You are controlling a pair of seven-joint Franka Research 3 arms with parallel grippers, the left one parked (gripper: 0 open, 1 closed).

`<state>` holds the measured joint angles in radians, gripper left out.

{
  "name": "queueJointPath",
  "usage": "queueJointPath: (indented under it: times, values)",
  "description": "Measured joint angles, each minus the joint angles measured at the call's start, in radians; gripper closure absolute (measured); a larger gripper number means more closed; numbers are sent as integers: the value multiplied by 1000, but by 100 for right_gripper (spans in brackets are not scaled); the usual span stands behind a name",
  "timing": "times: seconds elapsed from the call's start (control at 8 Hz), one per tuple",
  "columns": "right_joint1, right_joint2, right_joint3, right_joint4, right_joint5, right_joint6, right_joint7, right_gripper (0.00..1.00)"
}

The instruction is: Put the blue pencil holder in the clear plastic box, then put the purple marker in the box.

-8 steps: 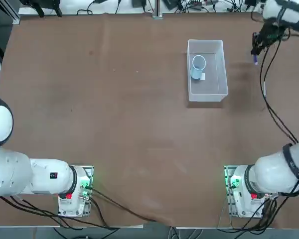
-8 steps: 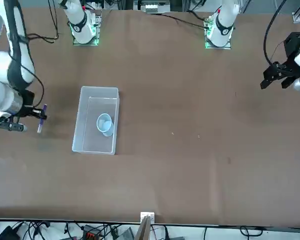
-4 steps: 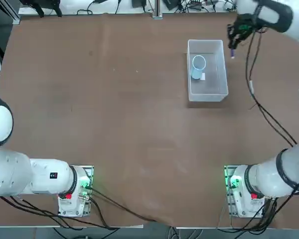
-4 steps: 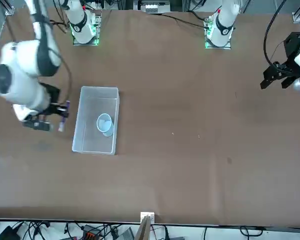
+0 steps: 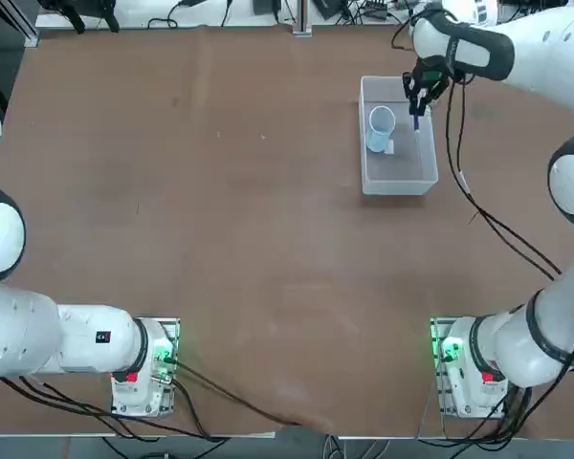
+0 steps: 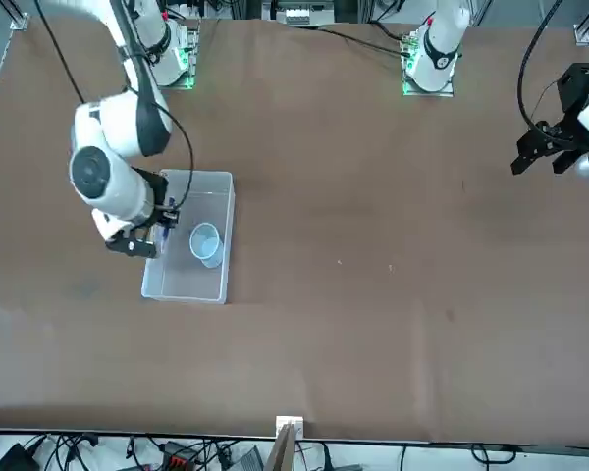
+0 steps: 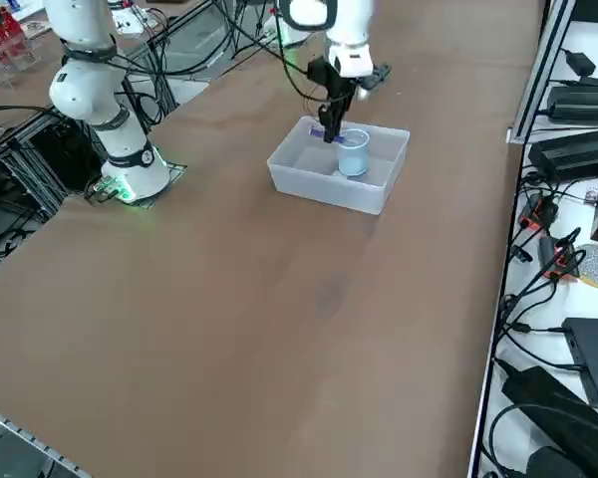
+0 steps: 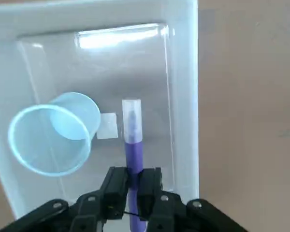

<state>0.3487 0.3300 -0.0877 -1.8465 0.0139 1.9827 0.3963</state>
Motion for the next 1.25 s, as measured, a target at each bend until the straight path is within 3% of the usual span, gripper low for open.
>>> queueJointPath:
  times: [0.38, 0.75, 1.25]
  values:
    - [24, 62, 0, -28, 0, 67, 0, 98]
    - [27, 84, -4, -96, -1, 182, 0, 98]
    - [27, 81, -9, -91, -1, 187, -4, 96]
